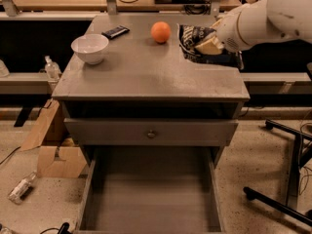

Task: Pick blue chip bag from middle drawer and place on counter

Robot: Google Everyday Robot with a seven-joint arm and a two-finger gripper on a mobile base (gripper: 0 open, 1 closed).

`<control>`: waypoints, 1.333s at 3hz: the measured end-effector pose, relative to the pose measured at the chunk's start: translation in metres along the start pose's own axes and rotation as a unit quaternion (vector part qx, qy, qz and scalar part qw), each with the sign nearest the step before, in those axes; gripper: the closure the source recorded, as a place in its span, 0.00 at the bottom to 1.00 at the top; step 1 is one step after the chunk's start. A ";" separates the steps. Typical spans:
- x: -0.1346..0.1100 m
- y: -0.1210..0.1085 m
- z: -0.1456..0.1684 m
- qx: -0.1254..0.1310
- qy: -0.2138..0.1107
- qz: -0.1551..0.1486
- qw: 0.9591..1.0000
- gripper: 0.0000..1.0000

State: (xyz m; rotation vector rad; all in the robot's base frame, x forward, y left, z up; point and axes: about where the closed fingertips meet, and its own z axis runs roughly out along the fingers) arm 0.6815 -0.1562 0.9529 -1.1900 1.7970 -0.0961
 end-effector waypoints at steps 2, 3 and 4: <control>0.026 -0.022 0.049 0.041 -0.044 0.019 0.998 0.84; 0.024 -0.020 0.050 0.038 -0.044 0.018 0.998 0.60; 0.023 -0.018 0.051 0.036 -0.044 0.018 0.998 0.36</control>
Offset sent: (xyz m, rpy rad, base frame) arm 0.0321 -0.0082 -0.0205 0.0563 -0.0626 -0.0167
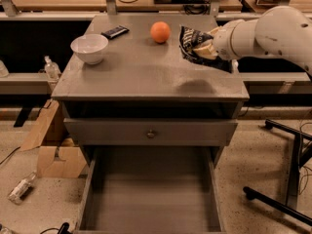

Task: Pick blue chip bag from middle drawer and place on counter

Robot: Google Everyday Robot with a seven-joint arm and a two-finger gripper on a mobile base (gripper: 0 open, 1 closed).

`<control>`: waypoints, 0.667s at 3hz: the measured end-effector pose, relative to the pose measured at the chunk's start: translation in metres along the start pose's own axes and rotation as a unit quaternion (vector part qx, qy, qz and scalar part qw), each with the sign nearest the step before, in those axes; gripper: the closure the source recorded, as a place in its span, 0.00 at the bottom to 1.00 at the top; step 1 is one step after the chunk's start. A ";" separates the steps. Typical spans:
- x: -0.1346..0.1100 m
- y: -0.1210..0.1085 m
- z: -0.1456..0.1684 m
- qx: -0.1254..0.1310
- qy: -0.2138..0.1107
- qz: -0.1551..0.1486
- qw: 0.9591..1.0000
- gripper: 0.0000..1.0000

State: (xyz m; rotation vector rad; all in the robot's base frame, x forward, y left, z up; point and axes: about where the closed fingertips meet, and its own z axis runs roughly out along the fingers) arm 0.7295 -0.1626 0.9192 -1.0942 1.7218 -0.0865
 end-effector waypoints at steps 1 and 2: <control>-0.001 0.001 0.001 -0.001 0.000 0.000 1.000 0.14; -0.002 0.003 0.003 -0.003 -0.001 -0.001 1.000 0.00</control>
Offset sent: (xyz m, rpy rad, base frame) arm 0.0003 0.0020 -0.0008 0.0002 0.0012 0.0029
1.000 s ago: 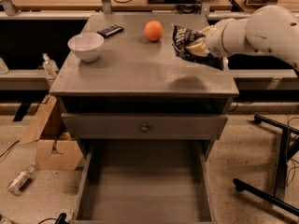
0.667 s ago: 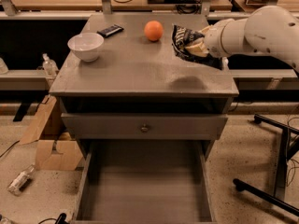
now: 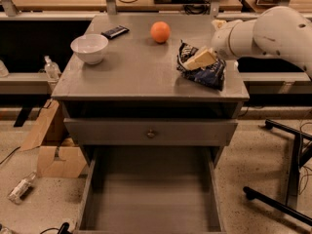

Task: Pick blue chip bag from middle drawer and place on counter

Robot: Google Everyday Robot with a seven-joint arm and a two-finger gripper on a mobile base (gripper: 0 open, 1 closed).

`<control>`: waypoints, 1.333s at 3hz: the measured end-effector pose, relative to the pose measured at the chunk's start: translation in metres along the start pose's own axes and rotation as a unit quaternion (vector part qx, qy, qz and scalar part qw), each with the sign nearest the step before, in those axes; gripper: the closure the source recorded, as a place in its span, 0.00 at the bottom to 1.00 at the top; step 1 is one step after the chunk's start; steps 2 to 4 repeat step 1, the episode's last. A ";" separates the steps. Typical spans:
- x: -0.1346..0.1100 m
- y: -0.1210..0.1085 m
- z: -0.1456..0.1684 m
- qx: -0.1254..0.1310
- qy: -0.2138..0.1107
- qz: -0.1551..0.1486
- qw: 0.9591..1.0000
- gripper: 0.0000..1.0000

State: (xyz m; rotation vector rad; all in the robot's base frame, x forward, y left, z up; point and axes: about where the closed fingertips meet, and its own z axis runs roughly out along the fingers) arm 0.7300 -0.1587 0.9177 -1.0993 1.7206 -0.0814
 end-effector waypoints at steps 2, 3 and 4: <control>0.000 0.000 0.000 0.000 0.000 0.000 1.000 0.00; 0.000 0.000 0.000 0.000 0.000 0.000 1.000 0.00; 0.000 0.000 0.000 0.000 0.000 0.000 1.000 0.00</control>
Offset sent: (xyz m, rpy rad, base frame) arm 0.0000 0.0000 0.0000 0.0000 0.0000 0.0000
